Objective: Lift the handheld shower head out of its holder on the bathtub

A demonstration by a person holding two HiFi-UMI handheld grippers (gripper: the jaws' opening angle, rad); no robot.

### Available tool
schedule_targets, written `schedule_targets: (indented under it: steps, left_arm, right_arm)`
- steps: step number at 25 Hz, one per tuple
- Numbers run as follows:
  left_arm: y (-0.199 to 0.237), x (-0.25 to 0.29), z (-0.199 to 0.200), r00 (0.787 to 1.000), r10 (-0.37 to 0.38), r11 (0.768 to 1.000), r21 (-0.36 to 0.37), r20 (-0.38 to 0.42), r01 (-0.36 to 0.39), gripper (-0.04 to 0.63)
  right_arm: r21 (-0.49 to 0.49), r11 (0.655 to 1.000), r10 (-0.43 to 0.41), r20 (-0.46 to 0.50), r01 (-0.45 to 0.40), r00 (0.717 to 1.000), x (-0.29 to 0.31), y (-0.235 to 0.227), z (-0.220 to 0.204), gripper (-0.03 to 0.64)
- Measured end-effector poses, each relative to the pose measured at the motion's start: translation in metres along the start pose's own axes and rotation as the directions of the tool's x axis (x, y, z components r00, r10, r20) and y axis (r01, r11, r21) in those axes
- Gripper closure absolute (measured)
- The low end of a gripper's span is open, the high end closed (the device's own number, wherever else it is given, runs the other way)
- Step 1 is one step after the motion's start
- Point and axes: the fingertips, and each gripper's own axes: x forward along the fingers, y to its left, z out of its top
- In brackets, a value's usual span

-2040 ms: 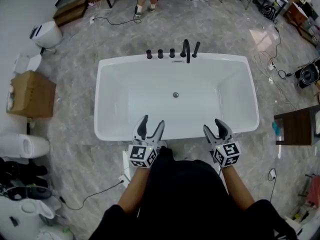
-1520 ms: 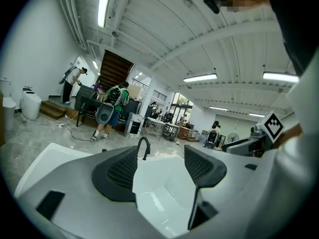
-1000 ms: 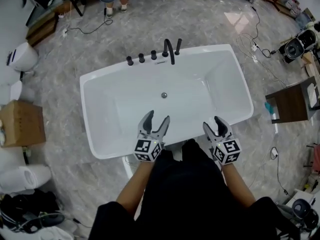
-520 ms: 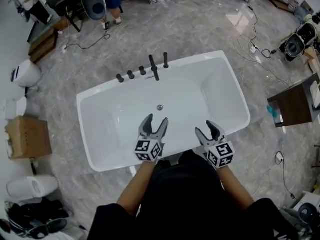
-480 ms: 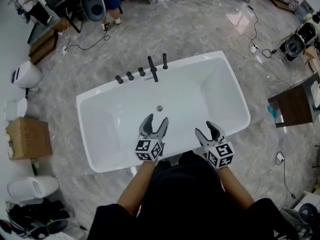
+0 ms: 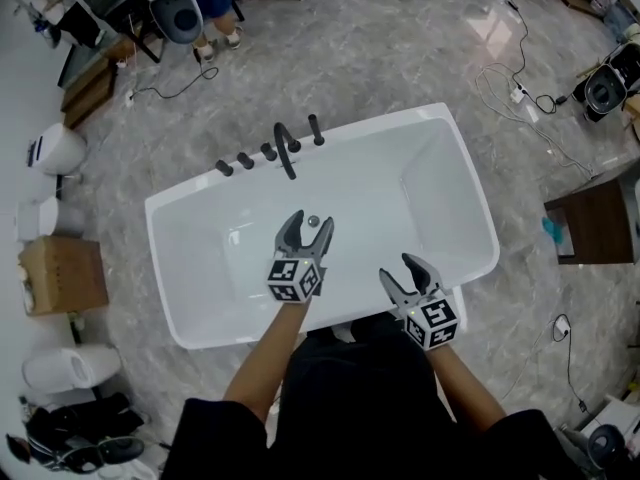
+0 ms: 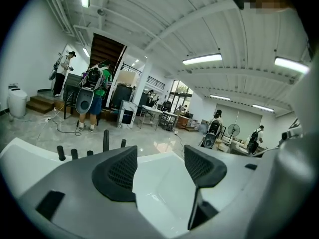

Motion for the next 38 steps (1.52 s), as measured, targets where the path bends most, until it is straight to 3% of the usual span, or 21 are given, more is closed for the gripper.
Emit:
schedule_targets:
  steps: [4, 10, 20, 26, 31, 38]
  left_arm:
    - [0.005, 0.043, -0.011, 1.000, 0.025, 1.000, 0.008, -0.017, -0.025, 0.322]
    - [0.020, 0.096, -0.008, 0.999, 0.046, 0.998, -0.043, -0.023, -0.047, 0.322]
    - [0.053, 0.177, 0.002, 0.997, 0.075, 0.997, -0.008, 0.023, -0.075, 0.321]
    - [0.083, 0.216, 0.002, 0.993, 0.114, 0.993, -0.029, 0.042, -0.113, 0.321]
    - [0.104, 0.244, -0.010, 0.987, 0.153, 0.983, -0.103, 0.039, -0.149, 0.319]
    - [0.132, 0.279, -0.022, 0.983, 0.182, 0.982, -0.065, 0.020, -0.180, 0.318]
  right_arm:
    - [0.029, 1.000, 0.004, 0.002, -0.004, 1.000, 0.008, -0.033, -0.005, 0.405]
    - [0.069, 0.998, -0.010, -0.028, 0.012, 1.000, 0.018, -0.066, -0.017, 0.405]
    - [0.089, 0.996, 0.012, -0.087, -0.004, 0.996, 0.030, -0.098, -0.046, 0.405]
    - [0.089, 0.996, 0.032, -0.085, -0.024, 0.996, 0.052, -0.107, -0.042, 0.405]
    - [0.120, 0.992, 0.041, -0.104, -0.028, 0.994, 0.058, -0.112, -0.054, 0.405]
    - [0.142, 0.987, 0.099, -0.151, -0.078, 0.984, 0.070, -0.095, -0.084, 0.405]
